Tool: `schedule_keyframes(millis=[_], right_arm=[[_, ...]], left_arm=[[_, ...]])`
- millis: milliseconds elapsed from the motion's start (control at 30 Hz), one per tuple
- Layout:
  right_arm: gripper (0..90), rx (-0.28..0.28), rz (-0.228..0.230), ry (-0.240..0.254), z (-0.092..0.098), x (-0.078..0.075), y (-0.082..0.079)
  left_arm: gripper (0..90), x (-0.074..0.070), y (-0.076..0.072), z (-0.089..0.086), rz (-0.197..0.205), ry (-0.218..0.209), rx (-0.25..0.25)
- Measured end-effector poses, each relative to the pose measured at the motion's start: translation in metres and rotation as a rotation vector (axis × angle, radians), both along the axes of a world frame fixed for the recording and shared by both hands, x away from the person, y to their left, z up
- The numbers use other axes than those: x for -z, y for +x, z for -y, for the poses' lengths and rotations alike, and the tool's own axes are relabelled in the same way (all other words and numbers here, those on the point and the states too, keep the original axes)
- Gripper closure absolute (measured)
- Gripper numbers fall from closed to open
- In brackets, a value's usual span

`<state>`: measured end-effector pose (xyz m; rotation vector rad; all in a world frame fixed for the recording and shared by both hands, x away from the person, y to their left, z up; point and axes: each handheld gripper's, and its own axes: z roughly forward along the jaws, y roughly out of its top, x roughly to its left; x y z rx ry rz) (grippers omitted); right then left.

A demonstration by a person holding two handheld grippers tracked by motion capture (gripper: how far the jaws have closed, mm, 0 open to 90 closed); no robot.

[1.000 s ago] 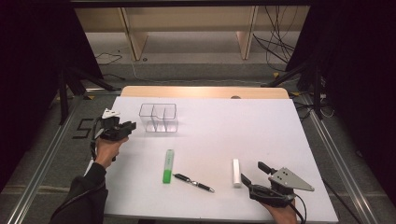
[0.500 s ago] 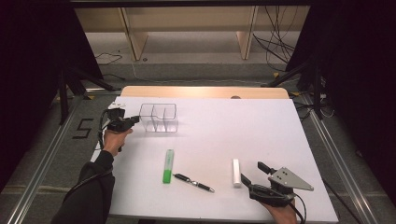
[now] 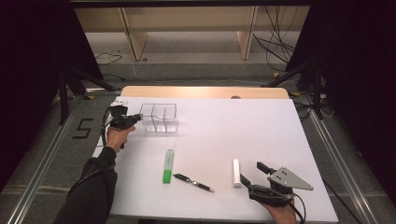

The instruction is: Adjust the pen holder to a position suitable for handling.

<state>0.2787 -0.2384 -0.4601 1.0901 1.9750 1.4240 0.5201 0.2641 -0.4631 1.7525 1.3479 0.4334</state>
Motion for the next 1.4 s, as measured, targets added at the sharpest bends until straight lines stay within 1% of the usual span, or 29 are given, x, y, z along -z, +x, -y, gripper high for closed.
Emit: schedule_keyframes(millis=[167,267,400,467,500,533,567,600,767,833,933,1000,1067,1233,1300,1400], right_arm=[[24.5,-0.002,-0.004,-0.003,-0.001,0.001,0.001],[24.5,-0.002,-0.006,-0.007,-0.001,0.001,0.001],[24.5,-0.003,-0.005,-0.007,-0.001,0.001,0.001],[24.5,-0.002,-0.006,-0.005,-0.001,0.001,0.001],[24.5,-0.002,-0.006,-0.004,-0.001,0.001,0.001],[24.5,-0.004,-0.006,-0.007,-0.001,0.001,0.001],[24.5,-0.004,-0.006,-0.008,-0.001,0.001,0.001],[24.5,-0.004,-0.006,-0.008,-0.001,0.001,0.001],[24.6,-0.006,-0.007,-0.011,-0.001,0.001,0.001],[24.6,-0.007,-0.007,-0.010,-0.001,0.001,0.001],[24.6,-0.008,-0.008,-0.008,-0.001,0.001,0.001],[24.6,-0.010,-0.010,-0.009,-0.001,0.001,0.002],[24.6,-0.011,-0.011,-0.008,-0.001,0.001,0.002],[24.6,-0.010,-0.015,-0.007,-0.001,0.002,0.002],[24.6,-0.012,-0.015,-0.012,-0.001,0.003,0.002],[24.6,-0.012,-0.015,-0.012,-0.001,0.003,0.002]], left_arm=[[89.6,0.000,0.002,0.006,0.001,0.001,0.012],[89.6,-0.001,0.003,0.014,-0.002,-0.012,0.021],[89.6,-0.003,0.005,0.027,-0.005,0.000,0.038],[89.5,-0.005,0.006,0.034,-0.004,-0.006,0.042],[89.5,-0.006,0.007,0.041,-0.002,-0.015,0.049],[89.6,-0.006,0.007,0.041,-0.002,-0.015,0.049],[89.6,-0.007,0.008,0.048,-0.004,-0.014,0.057],[89.6,-0.007,0.008,0.048,-0.004,-0.014,0.057],[89.5,-0.006,0.011,0.064,-0.002,-0.026,0.075],[89.5,-0.006,0.012,0.069,-0.003,-0.037,0.078],[89.5,-0.006,0.012,0.077,-0.005,-0.037,0.098],[89.5,-0.006,0.013,0.083,-0.008,-0.041,0.102],[89.5,-0.005,0.013,0.091,-0.008,-0.055,0.106],[89.5,-0.006,0.013,0.109,-0.020,-0.059,0.130],[89.5,-0.006,0.012,0.116,-0.030,-0.072,0.133],[89.5,-0.004,0.010,0.128,-0.036,-0.064,0.158]])
